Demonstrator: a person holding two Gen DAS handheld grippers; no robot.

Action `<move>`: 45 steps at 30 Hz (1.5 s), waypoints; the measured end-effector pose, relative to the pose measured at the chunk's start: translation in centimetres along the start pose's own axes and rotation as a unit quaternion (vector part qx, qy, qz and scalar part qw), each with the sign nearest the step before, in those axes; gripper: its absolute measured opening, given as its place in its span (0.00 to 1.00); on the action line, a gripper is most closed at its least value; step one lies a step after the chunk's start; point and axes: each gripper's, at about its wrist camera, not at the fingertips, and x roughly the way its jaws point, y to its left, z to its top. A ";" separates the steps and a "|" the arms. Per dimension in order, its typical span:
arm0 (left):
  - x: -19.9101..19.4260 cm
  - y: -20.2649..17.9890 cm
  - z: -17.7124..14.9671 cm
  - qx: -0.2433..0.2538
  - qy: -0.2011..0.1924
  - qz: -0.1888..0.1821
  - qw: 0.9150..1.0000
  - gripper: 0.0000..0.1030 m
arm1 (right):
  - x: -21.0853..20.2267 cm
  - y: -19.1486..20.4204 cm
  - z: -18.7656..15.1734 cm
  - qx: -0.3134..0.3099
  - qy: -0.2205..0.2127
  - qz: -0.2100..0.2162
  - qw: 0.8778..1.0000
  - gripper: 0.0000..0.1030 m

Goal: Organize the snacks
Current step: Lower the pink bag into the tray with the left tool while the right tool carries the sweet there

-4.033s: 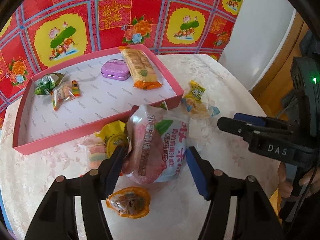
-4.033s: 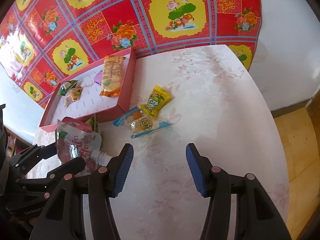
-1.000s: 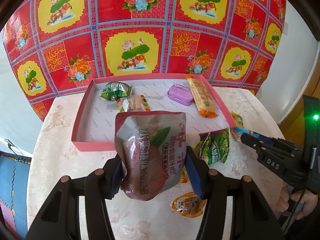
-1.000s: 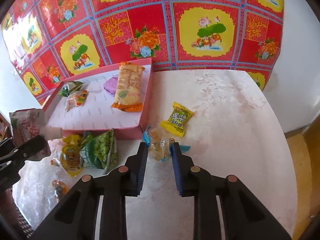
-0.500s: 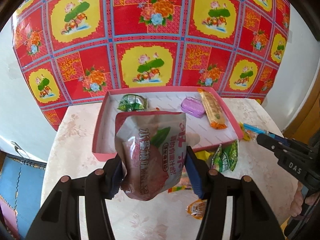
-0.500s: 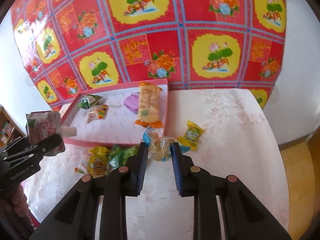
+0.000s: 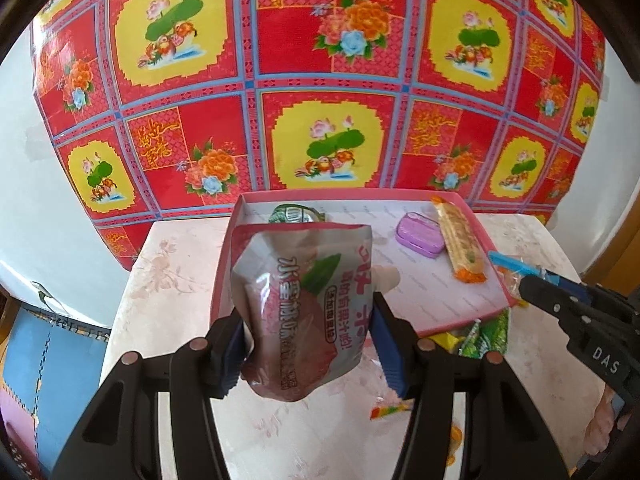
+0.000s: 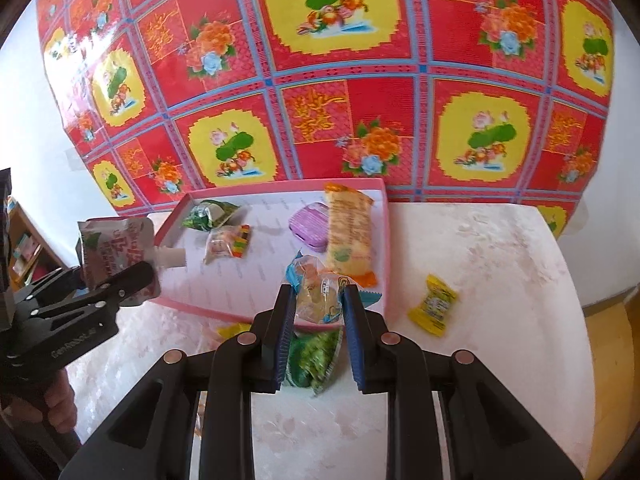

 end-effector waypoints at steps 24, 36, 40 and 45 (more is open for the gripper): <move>5.6 1.5 -0.2 -0.017 0.035 0.011 0.999 0.57 | 4.6 1.6 0.9 -0.008 0.032 0.008 0.999 0.25; 6.1 1.0 -0.1 -0.012 0.046 0.008 0.999 0.58 | 4.6 1.3 0.9 -0.005 0.030 0.024 0.999 0.28; 5.5 0.9 0.1 -0.016 0.042 0.007 0.999 0.61 | 4.1 1.3 1.0 -0.007 0.020 0.023 0.999 0.32; 4.6 0.8 0.2 -0.023 0.038 0.006 0.999 0.65 | 3.6 1.3 1.0 -0.013 0.013 0.021 1.000 0.33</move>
